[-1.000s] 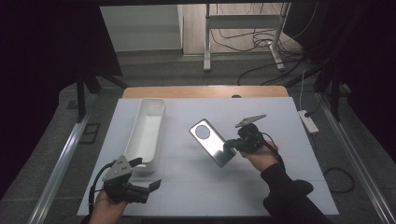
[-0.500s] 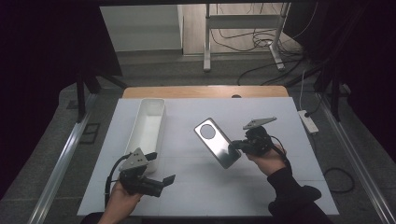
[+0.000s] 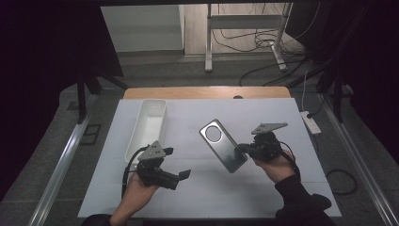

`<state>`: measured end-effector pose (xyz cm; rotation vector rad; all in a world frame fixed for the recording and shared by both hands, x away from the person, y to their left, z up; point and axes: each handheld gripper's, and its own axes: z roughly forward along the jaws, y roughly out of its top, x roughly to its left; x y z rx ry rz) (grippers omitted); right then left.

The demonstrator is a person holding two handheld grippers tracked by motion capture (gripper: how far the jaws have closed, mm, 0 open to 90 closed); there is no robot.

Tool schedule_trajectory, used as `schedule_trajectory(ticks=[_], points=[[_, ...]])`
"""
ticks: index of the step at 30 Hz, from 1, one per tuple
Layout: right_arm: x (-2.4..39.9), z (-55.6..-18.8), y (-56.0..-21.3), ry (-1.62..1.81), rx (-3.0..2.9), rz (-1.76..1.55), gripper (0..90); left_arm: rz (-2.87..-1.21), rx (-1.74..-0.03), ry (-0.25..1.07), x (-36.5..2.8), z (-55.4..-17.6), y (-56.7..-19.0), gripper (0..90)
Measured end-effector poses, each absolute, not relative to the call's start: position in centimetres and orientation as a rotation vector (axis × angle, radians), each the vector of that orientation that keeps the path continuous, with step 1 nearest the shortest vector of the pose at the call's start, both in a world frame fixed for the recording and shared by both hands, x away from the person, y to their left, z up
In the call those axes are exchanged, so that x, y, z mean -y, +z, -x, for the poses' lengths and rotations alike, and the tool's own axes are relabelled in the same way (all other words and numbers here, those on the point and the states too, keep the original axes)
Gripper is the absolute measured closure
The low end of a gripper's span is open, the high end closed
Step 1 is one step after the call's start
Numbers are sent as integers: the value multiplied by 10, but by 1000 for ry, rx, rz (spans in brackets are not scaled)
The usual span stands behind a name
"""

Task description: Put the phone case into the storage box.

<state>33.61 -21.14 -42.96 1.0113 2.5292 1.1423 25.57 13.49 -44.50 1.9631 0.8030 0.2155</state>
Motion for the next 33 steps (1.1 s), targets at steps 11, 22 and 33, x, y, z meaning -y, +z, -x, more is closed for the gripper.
schedule_trajectory(ticks=[11, 22, 33], points=[[222, -325, -425, 1163, -2483, -1026, 888, -1970, -787, 202, -116, -272, -442, 6], [218, -315, -423, 1187, -2471, -1004, 888, -1968, -767, 161, -100, -282, -440, 4], [204, -308, -424, 1204, -2482, -961, 888, -1991, -766, 142, -89, -287, -443, 0]])
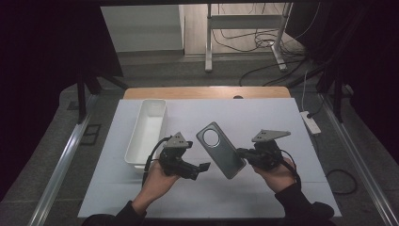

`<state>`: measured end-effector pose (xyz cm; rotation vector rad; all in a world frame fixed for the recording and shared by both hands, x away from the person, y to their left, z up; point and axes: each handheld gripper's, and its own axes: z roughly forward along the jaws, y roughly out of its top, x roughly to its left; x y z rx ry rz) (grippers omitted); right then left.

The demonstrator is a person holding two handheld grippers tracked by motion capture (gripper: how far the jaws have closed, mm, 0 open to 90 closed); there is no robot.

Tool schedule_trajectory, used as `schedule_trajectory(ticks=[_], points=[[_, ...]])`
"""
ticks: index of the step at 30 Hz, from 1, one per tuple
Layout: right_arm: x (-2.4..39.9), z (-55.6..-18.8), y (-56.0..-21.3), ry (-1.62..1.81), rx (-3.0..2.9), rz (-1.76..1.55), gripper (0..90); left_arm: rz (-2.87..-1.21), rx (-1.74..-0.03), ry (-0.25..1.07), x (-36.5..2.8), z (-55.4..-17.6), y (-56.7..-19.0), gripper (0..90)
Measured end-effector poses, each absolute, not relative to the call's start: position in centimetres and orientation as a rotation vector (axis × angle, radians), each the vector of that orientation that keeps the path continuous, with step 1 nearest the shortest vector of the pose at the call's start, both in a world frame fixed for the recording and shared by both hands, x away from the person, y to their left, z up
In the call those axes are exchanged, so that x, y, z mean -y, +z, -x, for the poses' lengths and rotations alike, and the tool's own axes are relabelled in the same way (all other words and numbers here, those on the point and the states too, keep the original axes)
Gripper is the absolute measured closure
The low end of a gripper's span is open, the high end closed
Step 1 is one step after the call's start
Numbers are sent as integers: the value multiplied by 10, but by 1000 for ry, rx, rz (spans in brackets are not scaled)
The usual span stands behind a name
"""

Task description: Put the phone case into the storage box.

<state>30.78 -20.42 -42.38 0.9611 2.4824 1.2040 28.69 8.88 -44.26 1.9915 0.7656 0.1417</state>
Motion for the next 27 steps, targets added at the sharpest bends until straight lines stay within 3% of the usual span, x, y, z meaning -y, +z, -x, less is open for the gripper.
schedule_trajectory(ticks=[18, 24, 27], points=[[182, -299, -427, 1225, -2501, -905, 888, -1985, -786, 89, -83, -290, -446, 38], [178, -298, -429, 1232, -2504, -898, 888, -1983, -809, 73, -83, -291, -446, 115], [176, -298, -429, 1224, -2506, -888, 888, -1971, -827, 37, -84, -292, -446, 206]])
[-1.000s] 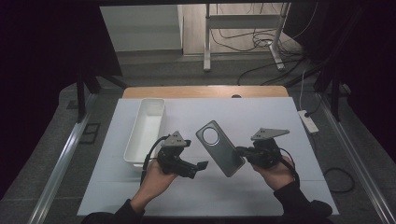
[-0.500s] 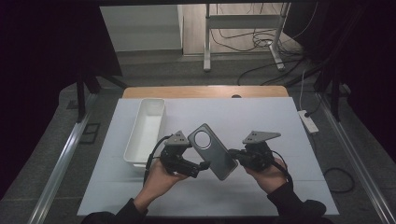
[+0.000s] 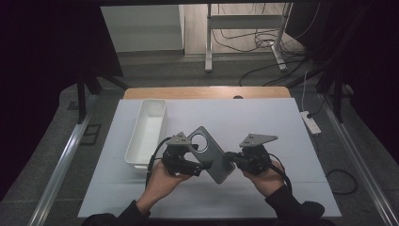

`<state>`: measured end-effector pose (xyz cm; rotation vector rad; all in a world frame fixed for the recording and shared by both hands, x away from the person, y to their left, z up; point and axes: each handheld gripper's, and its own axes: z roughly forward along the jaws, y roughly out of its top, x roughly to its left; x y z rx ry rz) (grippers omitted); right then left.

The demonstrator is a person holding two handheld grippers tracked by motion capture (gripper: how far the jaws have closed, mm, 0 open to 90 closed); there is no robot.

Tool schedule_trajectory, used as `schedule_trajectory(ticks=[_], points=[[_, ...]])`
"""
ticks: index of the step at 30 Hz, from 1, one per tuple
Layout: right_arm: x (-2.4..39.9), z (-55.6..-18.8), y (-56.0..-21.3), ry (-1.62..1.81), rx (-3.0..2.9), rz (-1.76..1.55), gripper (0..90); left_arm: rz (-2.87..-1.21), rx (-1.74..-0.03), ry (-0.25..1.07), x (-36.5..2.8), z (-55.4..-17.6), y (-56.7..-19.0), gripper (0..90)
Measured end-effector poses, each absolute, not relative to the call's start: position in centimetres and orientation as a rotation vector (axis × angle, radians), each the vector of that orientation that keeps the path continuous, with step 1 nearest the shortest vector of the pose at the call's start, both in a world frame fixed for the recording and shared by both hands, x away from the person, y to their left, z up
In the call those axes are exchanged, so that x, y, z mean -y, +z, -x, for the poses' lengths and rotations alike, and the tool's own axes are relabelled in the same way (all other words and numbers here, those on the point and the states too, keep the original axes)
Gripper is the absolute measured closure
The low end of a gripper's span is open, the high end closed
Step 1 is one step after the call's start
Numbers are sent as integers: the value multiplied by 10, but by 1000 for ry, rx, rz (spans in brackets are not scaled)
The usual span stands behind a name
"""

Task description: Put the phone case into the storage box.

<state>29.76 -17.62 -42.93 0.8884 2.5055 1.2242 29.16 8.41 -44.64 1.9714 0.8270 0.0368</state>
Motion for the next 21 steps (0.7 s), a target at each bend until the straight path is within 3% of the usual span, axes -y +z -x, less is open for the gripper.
schedule_trajectory(ticks=[1, 2, 6, 9, 14, 21], points=[[176, -298, -430, 1229, -2506, -886, 888, -1969, -830, 25, -85, -292, -446, 239], [175, -298, -431, 1223, -2507, -880, 888, -1964, -836, 9, -86, -292, -446, 332], [173, -297, -432, 1214, -2508, -873, 888, -1953, -844, -21, -87, -293, -447, 492], [171, -297, -434, 1209, -2505, -858, 887, -1921, -859, -81, -91, -295, -448, 545], [164, -293, -436, 1179, -2504, -810, 885, -1845, -906, -167, -98, -297, -449, 780], [160, -294, -438, 1186, -2518, -768, 868, -1869, -908, -122, -100, -295, -444, 840]])
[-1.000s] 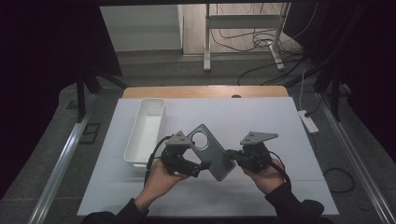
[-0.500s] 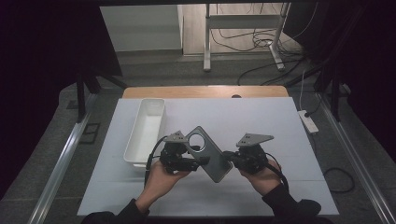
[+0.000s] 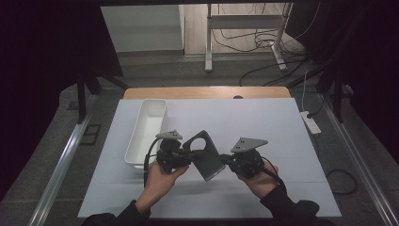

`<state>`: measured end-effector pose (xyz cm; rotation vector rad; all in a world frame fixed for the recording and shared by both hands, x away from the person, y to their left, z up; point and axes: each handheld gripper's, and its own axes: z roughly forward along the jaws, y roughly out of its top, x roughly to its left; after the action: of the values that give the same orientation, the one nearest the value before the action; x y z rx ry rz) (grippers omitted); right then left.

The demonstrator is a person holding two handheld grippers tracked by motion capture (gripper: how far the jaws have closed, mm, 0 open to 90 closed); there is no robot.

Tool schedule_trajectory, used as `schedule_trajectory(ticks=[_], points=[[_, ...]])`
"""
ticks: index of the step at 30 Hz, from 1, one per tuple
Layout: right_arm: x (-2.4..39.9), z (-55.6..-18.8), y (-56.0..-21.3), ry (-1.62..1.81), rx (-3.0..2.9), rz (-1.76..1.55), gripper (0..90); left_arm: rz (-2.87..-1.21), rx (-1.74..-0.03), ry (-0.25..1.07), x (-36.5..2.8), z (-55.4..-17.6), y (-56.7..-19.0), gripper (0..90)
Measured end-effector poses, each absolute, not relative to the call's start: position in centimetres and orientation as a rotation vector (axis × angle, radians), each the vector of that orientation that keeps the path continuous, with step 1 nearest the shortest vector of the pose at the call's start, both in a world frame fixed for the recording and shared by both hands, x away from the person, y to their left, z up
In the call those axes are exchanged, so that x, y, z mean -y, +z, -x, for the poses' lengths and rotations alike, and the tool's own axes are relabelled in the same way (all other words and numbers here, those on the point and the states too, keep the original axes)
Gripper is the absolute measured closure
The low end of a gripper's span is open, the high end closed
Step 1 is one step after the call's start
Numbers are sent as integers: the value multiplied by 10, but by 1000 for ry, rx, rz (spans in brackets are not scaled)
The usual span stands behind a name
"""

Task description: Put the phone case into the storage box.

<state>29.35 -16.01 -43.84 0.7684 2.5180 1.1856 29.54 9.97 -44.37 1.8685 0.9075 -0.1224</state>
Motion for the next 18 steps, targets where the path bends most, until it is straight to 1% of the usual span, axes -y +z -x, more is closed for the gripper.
schedule_trajectory(ticks=[1, 3, 4, 8, 10, 11, 13, 14, 16, 18], points=[[161, -294, -438, 1195, -2525, -764, 853, -1891, -905, -89, -99, -294, -442, 840], [164, -294, -437, 1208, -2517, -769, 740, -1906, -903, -75, -100, -294, -441, 841], [164, -294, -437, 1208, -2517, -769, 740, -1923, -900, -57, -100, -294, -441, 841], [173, -298, -433, 1265, -2525, -795, 510, -1939, -896, -21, -104, -295, -438, 841], [176, -300, -433, 1301, -2548, -800, 410, -1943, -888, -9, -107, -296, -436, 841], [178, -301, -433, 1308, -2560, -807, 340, -1947, -883, -8, -108, -296, -436, 841], [179, -303, -433, 1317, -2568, -812, 245, -1956, -872, -1, -110, -296, -434, 841], [180, -304, -433, 1325, -2570, -817, 208, -1961, -867, -2, -110, -296, -433, 841], [182, -306, -432, 1336, -2574, -821, 169, -1980, -840, -4, -111, -297, -431, 841], [183, -308, -432, 1352, -2575, -827, 157, -1997, -816, -8, -109, -297, -430, 841]])
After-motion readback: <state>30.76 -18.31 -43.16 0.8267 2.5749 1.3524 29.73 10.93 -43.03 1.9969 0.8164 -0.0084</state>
